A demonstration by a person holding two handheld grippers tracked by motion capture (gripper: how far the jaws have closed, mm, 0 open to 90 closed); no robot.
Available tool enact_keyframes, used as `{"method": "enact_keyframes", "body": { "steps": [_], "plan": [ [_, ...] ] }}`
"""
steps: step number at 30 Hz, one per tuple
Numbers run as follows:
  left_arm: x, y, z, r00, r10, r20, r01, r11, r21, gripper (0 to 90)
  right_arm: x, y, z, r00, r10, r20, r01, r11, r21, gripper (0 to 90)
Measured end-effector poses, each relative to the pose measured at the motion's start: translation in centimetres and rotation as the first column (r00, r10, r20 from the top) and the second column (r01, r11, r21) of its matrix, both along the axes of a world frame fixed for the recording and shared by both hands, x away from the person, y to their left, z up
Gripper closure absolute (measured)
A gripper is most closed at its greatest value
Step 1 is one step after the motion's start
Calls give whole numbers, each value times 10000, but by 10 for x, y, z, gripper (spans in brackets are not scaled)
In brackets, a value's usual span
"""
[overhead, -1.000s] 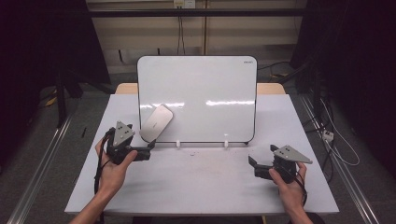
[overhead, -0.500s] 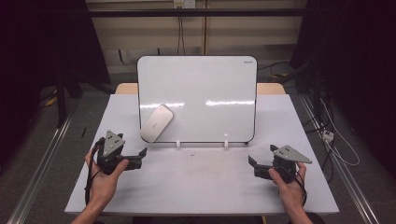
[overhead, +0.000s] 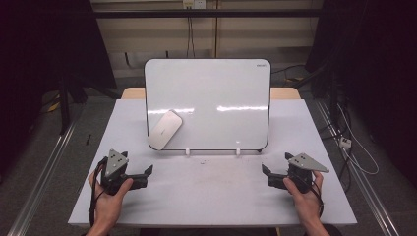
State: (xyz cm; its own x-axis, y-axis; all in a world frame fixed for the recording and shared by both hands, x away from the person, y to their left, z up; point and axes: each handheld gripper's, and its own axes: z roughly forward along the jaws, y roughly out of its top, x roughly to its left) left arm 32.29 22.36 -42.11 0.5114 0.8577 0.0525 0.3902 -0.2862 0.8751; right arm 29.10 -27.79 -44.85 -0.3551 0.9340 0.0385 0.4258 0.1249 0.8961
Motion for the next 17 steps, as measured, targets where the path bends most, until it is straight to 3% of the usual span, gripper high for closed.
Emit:
{"method": "enact_keyframes", "body": {
  "steps": [7, 15, 17],
  "plan": [
    [-1, 8, -4, 9996, 275, 9, -275, 9995, -182, 43, -1, 0, 0, 10000, 41, -7, -41, 10000, 44, 59],
    [-1, 7, -4, 9999, 140, -58, -141, 9999, -88, 45, -1, 0, 0, 10000, 6, 11, -6, 10000, 34, 59],
    [0, 7, -4, 9998, 192, -51, -194, 9995, -259, 45, -1, 0, 0, 10000, -12, -1, 12, 10000, 15, 60]
  ]
}}
